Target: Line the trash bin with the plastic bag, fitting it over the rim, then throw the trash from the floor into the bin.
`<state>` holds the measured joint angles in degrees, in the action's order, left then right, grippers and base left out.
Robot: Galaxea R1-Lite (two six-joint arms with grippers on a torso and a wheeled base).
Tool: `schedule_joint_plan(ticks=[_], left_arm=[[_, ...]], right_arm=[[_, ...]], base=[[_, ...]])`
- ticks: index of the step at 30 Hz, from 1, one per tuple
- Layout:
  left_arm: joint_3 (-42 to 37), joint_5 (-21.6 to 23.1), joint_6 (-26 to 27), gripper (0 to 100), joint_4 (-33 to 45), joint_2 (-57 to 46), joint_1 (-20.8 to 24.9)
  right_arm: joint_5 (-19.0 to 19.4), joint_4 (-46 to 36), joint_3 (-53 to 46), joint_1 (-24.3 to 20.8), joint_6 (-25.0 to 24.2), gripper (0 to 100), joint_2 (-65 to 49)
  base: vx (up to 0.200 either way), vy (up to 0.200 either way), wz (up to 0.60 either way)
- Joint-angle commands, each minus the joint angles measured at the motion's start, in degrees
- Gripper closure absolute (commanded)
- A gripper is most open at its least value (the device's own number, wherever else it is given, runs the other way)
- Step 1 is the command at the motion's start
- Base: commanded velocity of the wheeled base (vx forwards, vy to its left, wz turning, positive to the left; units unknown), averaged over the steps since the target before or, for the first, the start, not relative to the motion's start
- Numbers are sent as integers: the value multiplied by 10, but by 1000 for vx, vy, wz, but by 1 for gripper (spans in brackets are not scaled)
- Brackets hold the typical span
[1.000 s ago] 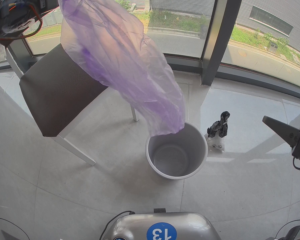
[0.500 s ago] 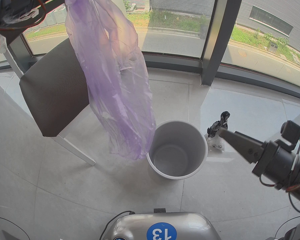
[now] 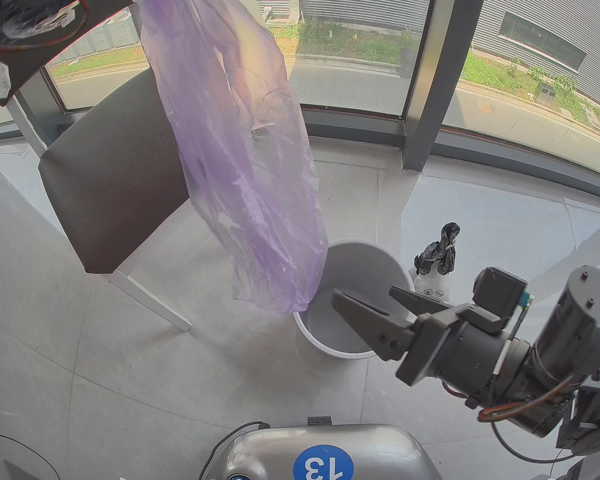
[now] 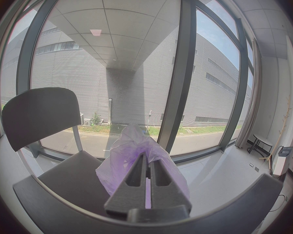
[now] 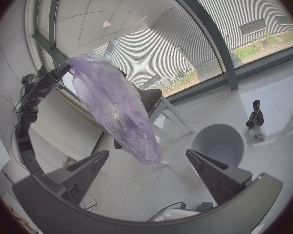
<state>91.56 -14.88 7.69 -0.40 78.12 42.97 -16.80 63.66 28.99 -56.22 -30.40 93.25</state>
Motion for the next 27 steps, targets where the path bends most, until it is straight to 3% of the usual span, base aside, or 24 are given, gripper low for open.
schedule_joint_plan(ticks=[1,6,15,20,27], left_arm=[[2,1,0,100,0,-2,1],[-2,3,0,100,0,-5,2],[-2,5,0,100,-2,-2,6],[-2,6,0,100,-2,-2,6],[-2,6,0,100,-3,-1,6]], right_arm=[[-10,1,41,28,0,0,46],[-9,2,71,65,-4,0,48],[-10,11,88,85,-6,0,78],[-6,37,114,125,-4,0,101],[-4,38,120,132,-5,0,108]], base=[[0,0,0],[0,0,0],[0,0,0],[0,0,0],[0,0,0]])
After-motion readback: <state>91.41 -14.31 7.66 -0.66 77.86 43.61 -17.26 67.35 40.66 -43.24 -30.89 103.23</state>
